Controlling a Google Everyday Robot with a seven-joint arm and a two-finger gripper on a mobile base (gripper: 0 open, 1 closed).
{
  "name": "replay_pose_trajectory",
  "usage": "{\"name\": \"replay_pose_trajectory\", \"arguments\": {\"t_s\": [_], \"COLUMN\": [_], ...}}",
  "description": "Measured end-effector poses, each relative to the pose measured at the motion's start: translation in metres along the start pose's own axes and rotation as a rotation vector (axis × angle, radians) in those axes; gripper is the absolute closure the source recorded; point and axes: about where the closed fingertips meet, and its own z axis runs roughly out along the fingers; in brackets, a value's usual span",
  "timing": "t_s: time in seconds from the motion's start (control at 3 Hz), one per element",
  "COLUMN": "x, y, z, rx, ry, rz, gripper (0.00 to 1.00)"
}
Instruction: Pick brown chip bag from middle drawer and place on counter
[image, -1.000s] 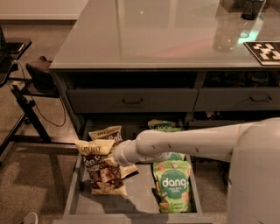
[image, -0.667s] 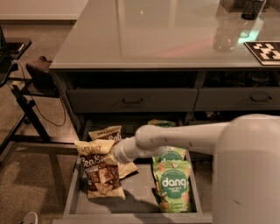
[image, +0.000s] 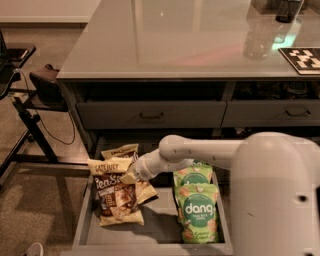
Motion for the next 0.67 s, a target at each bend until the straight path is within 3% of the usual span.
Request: {"name": "replay_pose_trajectory", "arguments": {"t_s": [0.33,0.67], "x": [-0.017,-0.025], "y": [0.043,0.101], "z": [-0.065,-0.132], "rx": [0.034,0.067], "ry": [-0.025,-0.018], "rz": [-0.088,-0.18], "gripper": [1.0,1.0]}}
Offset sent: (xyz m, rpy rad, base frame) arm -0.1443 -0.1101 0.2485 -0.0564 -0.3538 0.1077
